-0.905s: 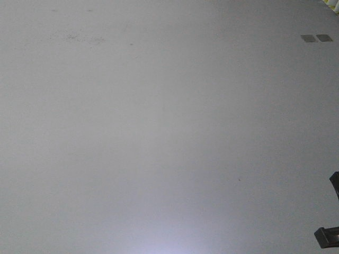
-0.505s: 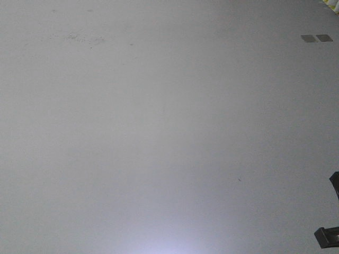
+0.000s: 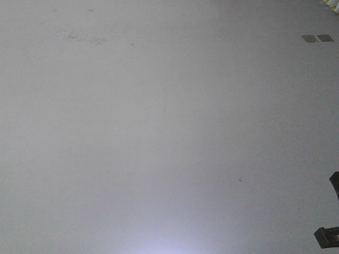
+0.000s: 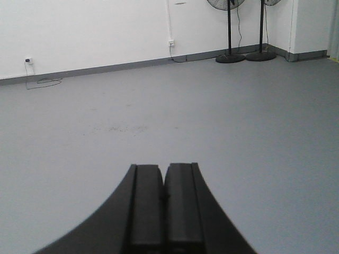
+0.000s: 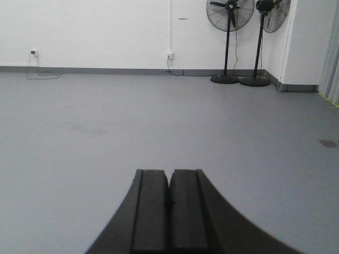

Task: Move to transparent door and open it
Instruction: 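Drive the base across the grey floor toward the glass door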

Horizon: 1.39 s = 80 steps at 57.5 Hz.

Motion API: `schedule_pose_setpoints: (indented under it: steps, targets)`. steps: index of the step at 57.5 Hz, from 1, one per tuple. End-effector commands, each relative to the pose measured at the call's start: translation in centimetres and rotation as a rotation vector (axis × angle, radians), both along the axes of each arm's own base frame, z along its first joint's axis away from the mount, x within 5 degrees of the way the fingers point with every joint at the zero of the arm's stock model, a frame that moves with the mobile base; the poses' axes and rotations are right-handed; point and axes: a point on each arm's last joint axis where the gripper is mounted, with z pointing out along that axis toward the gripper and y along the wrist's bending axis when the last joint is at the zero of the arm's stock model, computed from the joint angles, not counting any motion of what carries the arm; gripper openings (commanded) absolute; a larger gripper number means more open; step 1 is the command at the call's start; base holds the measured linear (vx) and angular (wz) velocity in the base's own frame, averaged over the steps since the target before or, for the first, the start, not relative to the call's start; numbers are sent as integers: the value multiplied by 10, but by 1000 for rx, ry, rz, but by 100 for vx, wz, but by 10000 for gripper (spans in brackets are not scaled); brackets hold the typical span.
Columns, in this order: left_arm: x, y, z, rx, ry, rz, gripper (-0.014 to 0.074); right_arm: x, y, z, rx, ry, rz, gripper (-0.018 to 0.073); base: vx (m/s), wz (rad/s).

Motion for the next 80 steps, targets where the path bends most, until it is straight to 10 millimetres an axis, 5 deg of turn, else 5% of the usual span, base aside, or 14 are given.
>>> schedule_pose_setpoints:
  steps: [1,54,80]
  targets:
    - [1,0,-2,-9,-68,-4,1,0,0,4,8,-82,-7,-3,1,1]
    - [1,0,-2,-9,-68,-4,4,0,0,4,8,-82,-7,-3,14,0]
    - [1,0,-2,-9,-68,-4,4,0,0,4,8,-82,-7,-3,30,42]
